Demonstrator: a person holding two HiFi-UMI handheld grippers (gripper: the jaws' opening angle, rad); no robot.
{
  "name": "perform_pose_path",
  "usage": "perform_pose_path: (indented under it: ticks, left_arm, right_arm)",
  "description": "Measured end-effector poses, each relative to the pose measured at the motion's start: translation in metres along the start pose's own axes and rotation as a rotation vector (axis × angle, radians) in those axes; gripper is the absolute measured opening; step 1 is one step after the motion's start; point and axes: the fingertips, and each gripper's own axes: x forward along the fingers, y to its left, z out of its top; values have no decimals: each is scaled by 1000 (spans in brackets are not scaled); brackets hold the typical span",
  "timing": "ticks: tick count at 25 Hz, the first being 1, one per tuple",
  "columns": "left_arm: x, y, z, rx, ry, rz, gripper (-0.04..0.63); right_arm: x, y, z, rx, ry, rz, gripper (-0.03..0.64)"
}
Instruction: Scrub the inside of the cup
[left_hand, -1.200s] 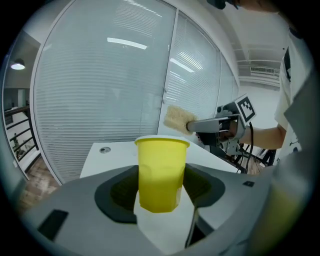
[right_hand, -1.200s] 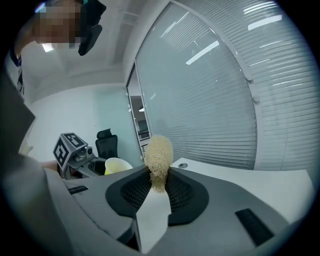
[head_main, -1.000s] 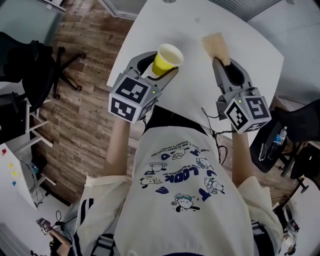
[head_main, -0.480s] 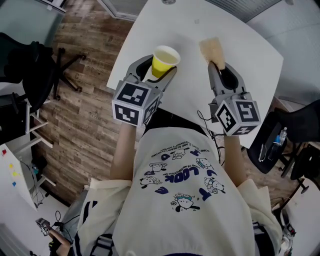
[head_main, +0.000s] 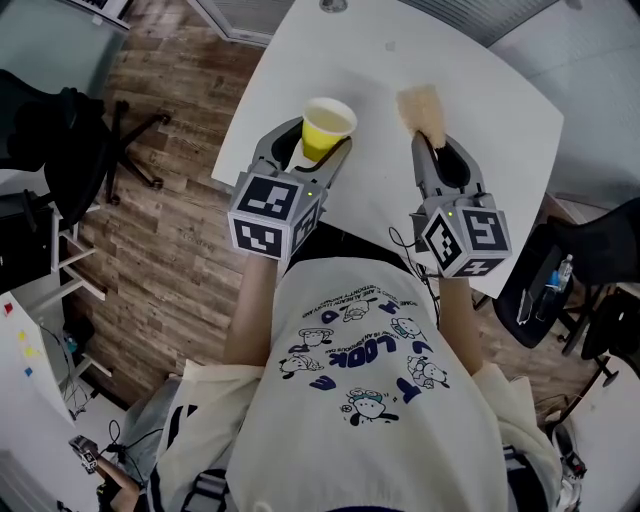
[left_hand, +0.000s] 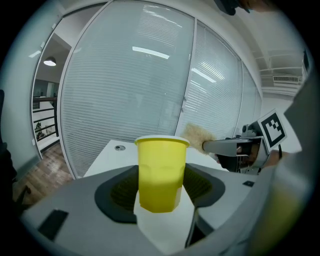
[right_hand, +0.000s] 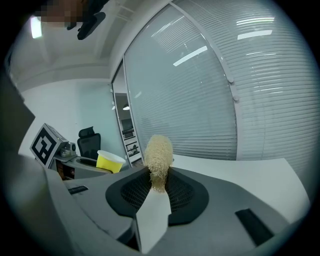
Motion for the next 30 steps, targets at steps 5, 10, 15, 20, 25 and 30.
perform_pose_path:
  ticks: [5, 10, 15, 20, 25, 30]
  left_arm:
    - [-1, 1, -3, -13, -5, 10, 302]
    - [-2, 1, -5, -20, -9, 17, 302]
    - [-2, -2, -4, -18, -16, 18, 302]
    - [-2, -1, -4, -30, -19, 18, 302]
    - [-1, -3, -6, -31, -21, 13, 302]
    - [-2, -5, -6, -35, -18, 5, 302]
  right_arm:
    - [-2, -2, -6, 19, 3, -14, 94]
    - [-1, 0, -6, 22, -1, -14, 94]
    - [-1, 4, -5, 10, -4, -8, 94]
    - [0, 7, -6, 10, -2, -9, 94]
    - [0, 9, -10, 14, 0, -9, 94]
    - [-2, 12, -11, 17, 5, -6, 94]
